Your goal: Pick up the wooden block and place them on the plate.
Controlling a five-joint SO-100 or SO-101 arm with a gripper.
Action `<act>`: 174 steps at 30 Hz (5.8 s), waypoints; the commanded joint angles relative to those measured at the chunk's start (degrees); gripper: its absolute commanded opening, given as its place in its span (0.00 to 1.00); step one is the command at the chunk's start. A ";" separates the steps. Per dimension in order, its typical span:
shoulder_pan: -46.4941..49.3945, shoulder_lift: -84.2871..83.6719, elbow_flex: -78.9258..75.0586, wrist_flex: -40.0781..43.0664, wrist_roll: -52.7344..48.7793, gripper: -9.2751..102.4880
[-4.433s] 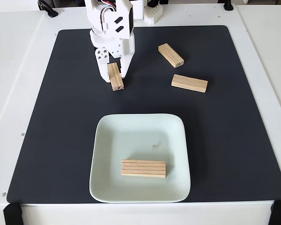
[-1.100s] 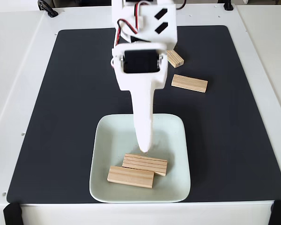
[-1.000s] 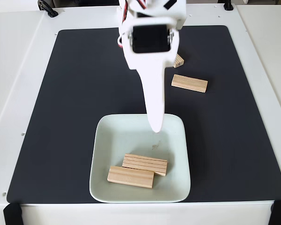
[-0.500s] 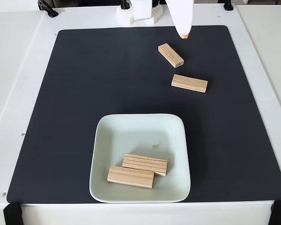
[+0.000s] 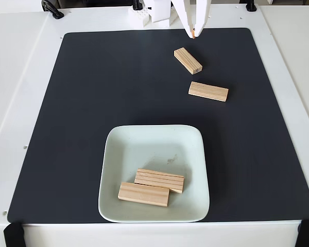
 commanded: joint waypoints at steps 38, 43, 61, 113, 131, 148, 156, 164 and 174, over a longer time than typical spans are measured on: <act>4.31 -19.95 -2.55 11.25 -49.57 0.49; 4.66 -19.16 2.46 5.27 -49.57 0.49; 3.34 -24.61 3.34 -2.11 -48.96 0.49; 2.72 -20.92 -4.83 -6.24 -37.88 0.08; 11.25 -12.22 -25.75 -30.23 23.73 0.08; 15.29 -46.85 -56.69 -25.75 42.28 0.08; 18.11 -72.33 -89.03 -9.05 45.09 0.08; 18.81 -86.04 -111.71 -3.34 46.49 0.08; 19.95 -88.24 -112.06 -3.78 46.49 0.08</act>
